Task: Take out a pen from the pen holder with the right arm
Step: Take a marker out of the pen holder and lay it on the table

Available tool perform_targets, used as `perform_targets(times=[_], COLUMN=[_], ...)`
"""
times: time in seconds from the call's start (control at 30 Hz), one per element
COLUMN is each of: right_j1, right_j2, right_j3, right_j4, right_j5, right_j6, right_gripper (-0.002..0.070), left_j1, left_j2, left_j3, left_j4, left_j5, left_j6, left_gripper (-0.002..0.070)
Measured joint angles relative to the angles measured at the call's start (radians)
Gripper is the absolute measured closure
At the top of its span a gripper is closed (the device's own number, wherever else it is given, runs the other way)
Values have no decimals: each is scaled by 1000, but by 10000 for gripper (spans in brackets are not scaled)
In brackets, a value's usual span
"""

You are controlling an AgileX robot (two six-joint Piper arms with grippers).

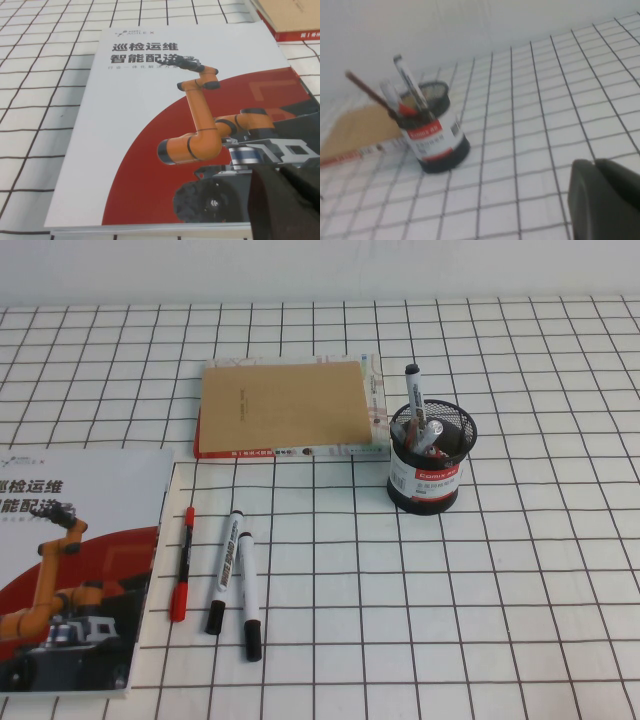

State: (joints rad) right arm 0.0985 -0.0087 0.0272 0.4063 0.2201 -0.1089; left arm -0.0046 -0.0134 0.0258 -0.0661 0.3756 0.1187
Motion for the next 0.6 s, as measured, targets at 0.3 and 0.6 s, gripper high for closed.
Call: perform_targets(times=[0.3,0.6], right_j1=[0,0], right_j2=[0,4], right_j3=[0,-13], right_j4=[349,482], right_j5=[-129,-109], right_j6=[2,2], right_gripper=[692,692], left_j1=[0,0], left_j2=[0,0], left_j3=[0,0], left_j4=[0,0], left_j5=[0,0], left_j6=[0,0], left_gripper=[679,679])
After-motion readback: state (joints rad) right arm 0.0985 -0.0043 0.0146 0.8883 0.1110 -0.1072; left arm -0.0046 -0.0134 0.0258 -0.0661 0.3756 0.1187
